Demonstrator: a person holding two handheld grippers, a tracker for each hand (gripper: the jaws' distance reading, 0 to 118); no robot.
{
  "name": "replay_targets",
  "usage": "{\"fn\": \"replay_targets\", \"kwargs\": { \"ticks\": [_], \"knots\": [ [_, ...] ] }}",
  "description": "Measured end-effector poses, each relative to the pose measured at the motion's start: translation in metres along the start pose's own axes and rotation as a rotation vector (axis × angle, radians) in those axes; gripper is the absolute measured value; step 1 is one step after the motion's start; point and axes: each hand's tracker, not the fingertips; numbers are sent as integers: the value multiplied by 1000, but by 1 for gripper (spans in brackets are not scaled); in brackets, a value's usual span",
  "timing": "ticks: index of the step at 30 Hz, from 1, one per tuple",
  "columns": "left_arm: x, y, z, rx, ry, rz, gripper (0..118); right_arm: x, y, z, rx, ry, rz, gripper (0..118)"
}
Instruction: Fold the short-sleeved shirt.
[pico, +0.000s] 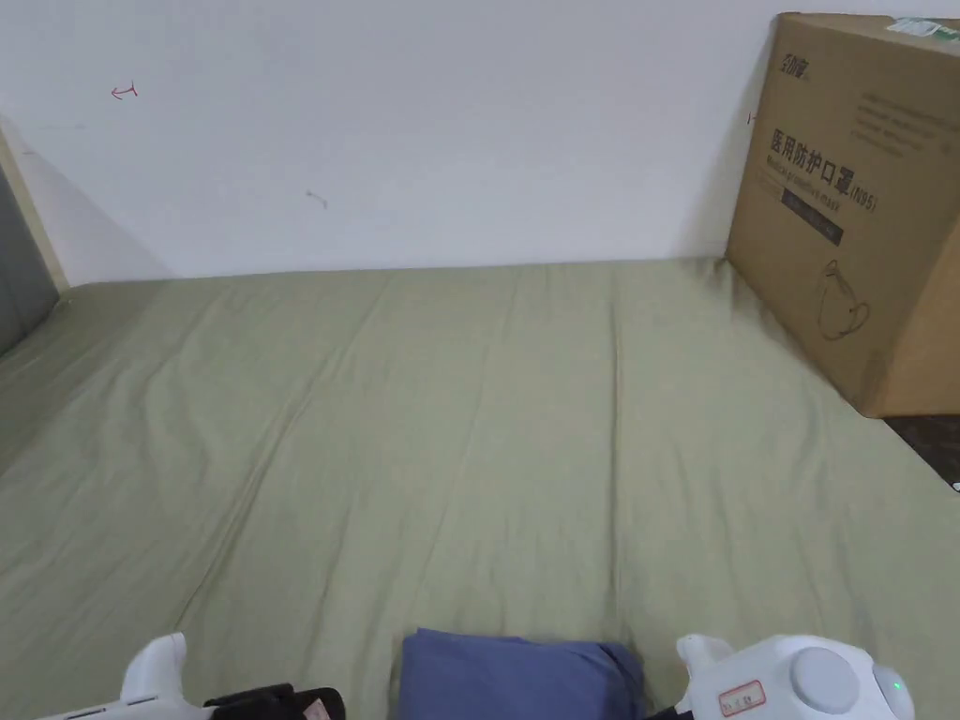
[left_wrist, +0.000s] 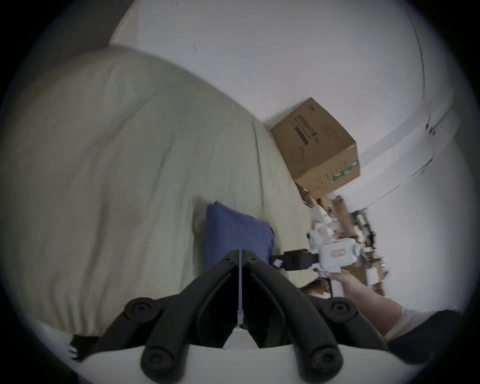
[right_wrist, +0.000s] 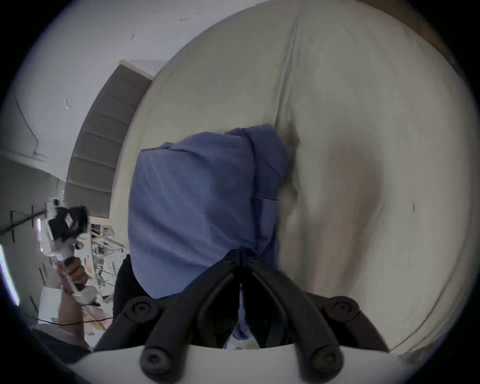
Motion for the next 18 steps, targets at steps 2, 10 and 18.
{"fn": "replay_targets", "kwargs": {
  "ticks": [2, 10, 18],
  "knots": [
    [-23, 4, -18, -44, -62, 79, 96, 5, -2, 1, 2, 26, -49, 1],
    [-87, -2, -105, -187, -224, 226, 113, 14, -4, 1, 8, 70, -80, 1],
    [-78, -8, -170, -287, -448, 268, 112, 19, -7, 2, 7, 111, -134, 1]
  ]
}}
